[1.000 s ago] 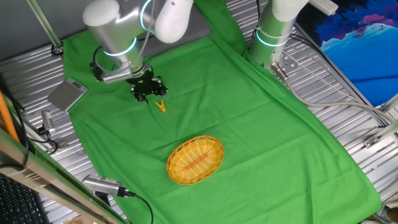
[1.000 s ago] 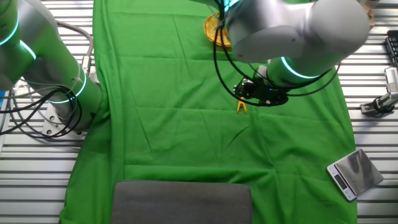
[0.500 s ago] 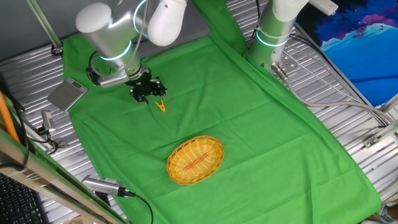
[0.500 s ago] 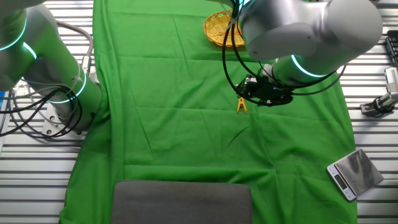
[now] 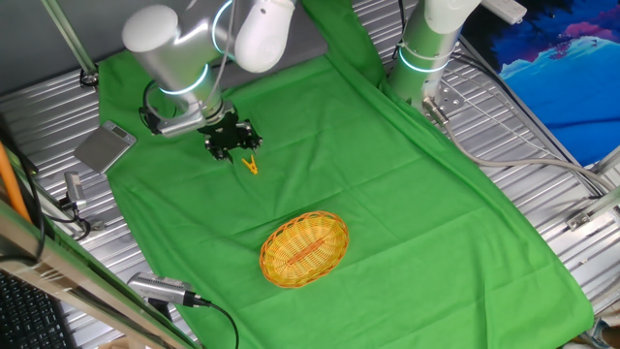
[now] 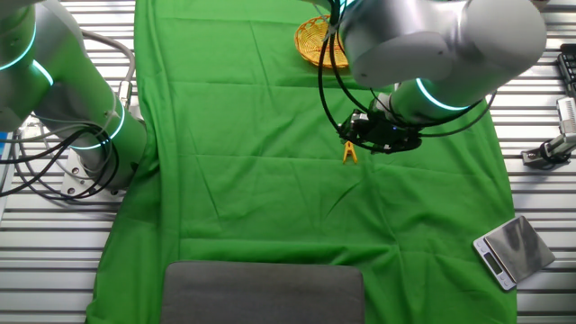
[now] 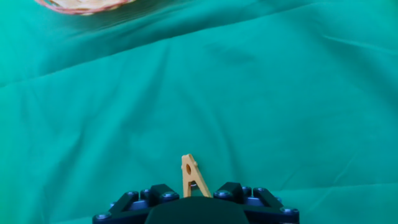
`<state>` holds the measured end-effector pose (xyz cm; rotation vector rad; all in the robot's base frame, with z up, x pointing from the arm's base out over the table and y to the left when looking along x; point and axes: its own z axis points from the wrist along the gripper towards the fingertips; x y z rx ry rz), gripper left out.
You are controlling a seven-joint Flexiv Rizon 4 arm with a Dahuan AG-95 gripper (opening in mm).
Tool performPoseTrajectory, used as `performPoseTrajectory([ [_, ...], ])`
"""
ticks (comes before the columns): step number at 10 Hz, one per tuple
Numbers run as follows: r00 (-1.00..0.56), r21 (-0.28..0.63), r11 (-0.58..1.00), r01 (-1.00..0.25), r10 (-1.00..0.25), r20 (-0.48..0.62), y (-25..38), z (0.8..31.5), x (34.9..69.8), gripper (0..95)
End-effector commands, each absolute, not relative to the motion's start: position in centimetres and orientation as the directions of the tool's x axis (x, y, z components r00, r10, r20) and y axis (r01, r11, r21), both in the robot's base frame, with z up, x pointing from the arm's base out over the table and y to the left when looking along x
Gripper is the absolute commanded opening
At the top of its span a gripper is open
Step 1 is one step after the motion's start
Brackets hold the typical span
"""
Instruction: Use a clamp
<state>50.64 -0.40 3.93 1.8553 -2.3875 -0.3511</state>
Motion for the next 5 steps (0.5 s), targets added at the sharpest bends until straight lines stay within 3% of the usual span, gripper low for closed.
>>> performPoseTrajectory([
  [1,-0.263,0.239,0.241,-0.941,-0.963,-0.063,-0.39,3.9,50.5,57.0],
  [5,-0.268,0.232,0.248,-0.941,-0.962,-0.059,-0.55,3.44,50.15,57.0],
])
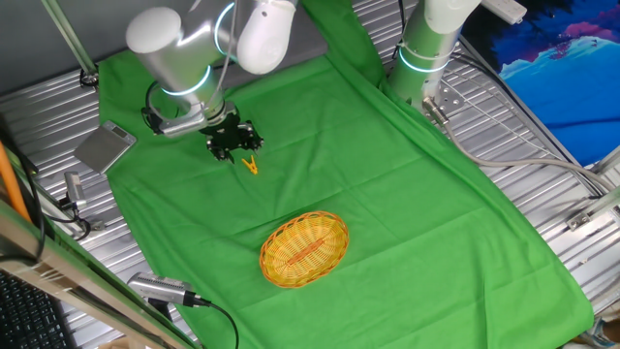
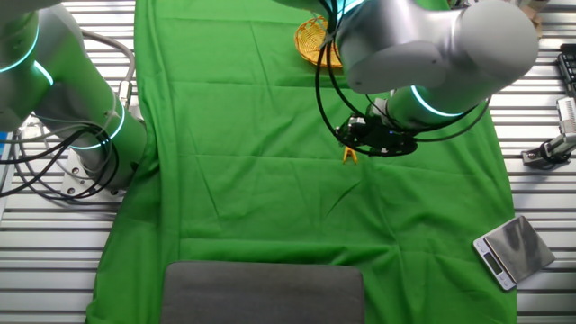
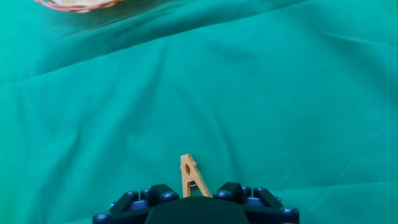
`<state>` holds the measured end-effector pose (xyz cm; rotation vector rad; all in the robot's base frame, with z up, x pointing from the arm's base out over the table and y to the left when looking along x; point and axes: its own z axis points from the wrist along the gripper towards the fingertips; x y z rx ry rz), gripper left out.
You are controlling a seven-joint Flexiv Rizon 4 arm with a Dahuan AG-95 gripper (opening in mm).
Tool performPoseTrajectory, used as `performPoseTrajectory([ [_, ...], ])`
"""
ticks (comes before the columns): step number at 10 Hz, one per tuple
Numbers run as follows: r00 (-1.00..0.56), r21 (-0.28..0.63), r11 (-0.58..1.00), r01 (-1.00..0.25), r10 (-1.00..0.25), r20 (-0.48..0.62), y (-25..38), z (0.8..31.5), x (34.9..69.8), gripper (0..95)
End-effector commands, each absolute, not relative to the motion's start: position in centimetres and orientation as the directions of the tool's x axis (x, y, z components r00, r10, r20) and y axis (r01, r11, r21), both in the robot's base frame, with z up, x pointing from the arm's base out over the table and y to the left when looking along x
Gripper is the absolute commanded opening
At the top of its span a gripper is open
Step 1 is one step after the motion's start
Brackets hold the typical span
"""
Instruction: Use a clamp
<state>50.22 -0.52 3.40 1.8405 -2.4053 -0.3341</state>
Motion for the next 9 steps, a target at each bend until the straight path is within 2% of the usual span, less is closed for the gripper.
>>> performPoseTrajectory([
  [1,-0.269,0.231,0.249,-0.941,-0.961,-0.061,-0.6,3.2,50.1,57.0],
  [9,-0.265,0.195,0.248,-0.949,-0.962,-0.064,-1.1,2.1,49.1,57.0],
])
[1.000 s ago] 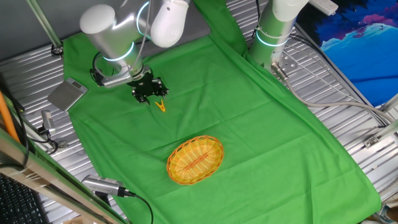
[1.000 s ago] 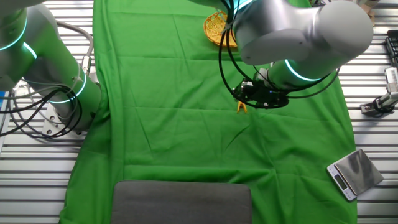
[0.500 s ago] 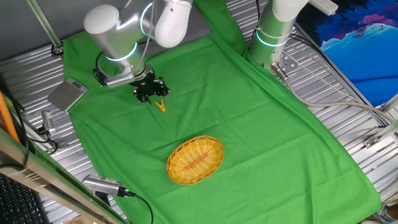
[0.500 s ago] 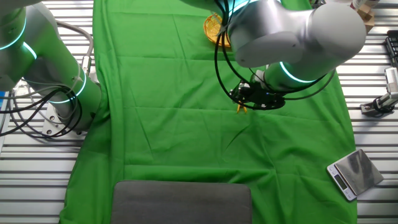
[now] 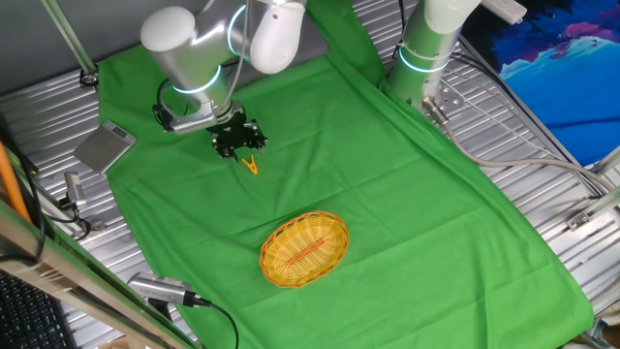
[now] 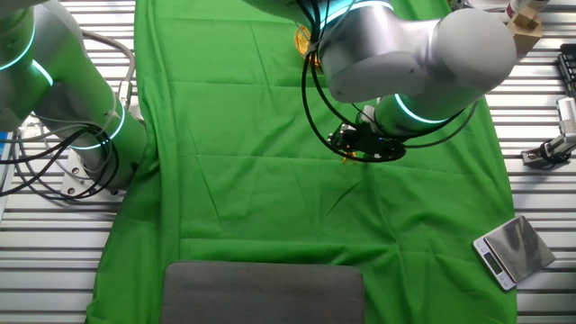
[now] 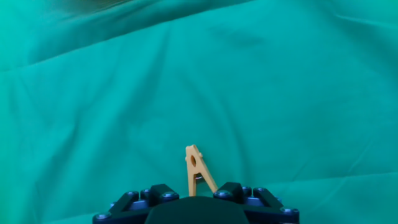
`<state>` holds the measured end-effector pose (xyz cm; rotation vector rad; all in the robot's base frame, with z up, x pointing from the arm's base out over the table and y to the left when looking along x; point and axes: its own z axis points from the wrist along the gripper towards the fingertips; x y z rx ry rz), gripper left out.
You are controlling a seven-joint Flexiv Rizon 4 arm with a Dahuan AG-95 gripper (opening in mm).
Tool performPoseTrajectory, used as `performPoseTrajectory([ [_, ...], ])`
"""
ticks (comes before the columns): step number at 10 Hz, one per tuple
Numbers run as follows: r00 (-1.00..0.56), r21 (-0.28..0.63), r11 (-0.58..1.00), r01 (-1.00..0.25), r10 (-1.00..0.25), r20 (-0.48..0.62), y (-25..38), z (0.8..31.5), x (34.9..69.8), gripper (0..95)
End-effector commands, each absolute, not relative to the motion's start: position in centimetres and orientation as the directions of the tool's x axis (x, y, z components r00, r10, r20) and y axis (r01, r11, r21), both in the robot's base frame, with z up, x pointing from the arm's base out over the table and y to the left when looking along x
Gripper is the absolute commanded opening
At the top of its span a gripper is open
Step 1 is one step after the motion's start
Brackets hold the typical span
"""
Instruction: Use a clamp
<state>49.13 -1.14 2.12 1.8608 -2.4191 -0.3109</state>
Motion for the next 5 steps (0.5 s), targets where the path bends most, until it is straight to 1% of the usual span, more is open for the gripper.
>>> performPoseTrajectory([
  [1,-0.264,0.187,0.248,-0.95,-0.962,-0.063,-1.14,2.08,49.06,57.0],
  [5,-0.265,0.166,0.254,-0.953,-0.963,-0.047,-1.18,1.87,49.06,57.0],
])
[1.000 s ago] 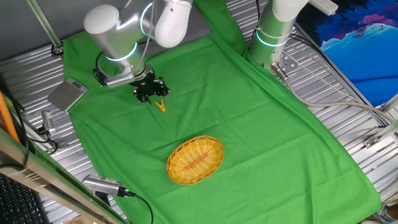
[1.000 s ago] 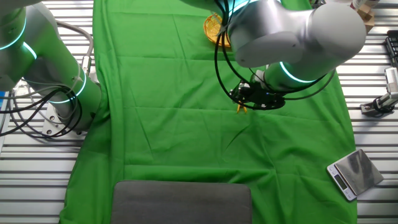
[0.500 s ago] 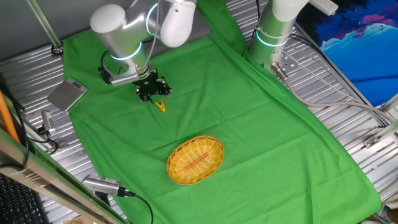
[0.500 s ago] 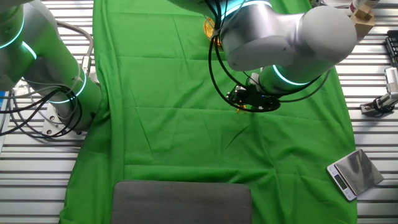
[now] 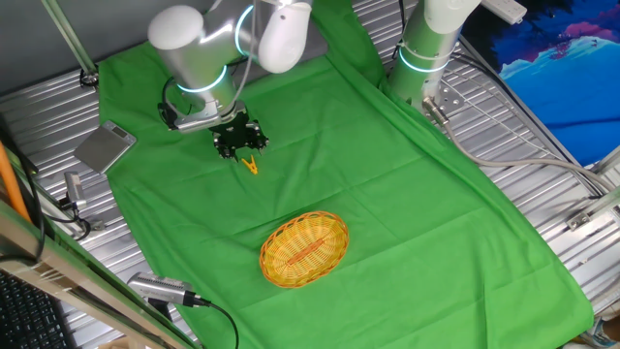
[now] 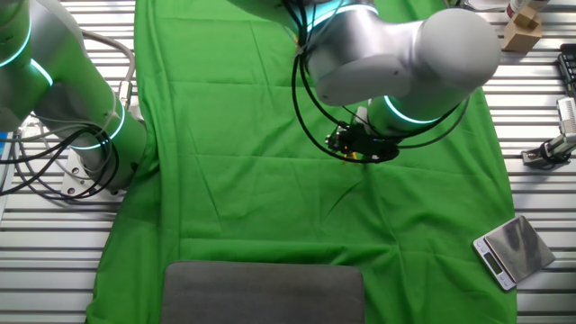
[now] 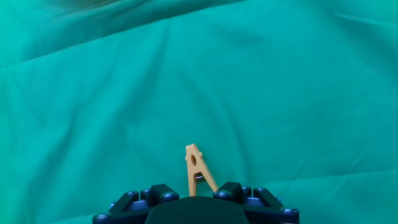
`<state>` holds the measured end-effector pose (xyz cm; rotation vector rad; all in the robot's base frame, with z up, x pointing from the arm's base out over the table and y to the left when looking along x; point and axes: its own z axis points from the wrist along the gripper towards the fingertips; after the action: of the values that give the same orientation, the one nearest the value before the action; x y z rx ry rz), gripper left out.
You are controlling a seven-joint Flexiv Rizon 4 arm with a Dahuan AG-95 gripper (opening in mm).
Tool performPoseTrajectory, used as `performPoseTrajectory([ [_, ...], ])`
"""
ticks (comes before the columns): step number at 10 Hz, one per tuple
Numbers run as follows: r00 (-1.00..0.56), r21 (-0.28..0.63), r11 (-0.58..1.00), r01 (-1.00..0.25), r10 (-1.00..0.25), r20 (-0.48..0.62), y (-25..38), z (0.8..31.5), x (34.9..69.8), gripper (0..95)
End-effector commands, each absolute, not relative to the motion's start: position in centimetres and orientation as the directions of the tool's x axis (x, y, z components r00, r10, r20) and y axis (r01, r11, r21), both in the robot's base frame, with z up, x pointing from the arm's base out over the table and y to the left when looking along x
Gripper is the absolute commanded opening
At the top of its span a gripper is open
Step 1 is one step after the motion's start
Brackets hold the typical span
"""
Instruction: Use a clamp
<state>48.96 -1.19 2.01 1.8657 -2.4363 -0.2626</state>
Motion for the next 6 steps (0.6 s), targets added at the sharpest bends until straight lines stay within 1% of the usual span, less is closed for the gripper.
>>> performPoseTrajectory([
  [1,-0.266,0.161,0.257,-0.953,-0.963,-0.038,-1.18,1.87,49.06,57.0],
  [4,-0.269,0.142,0.263,-0.954,-0.963,-0.025,-1.19,1.79,49.07,57.0],
  [5,-0.272,0.134,0.266,-0.955,-0.962,-0.025,-1.2,1.73,49.07,38.0],
  [6,-0.277,0.124,0.272,-0.954,-0.961,-0.024,-1.2,1.67,49.07,38.0],
])
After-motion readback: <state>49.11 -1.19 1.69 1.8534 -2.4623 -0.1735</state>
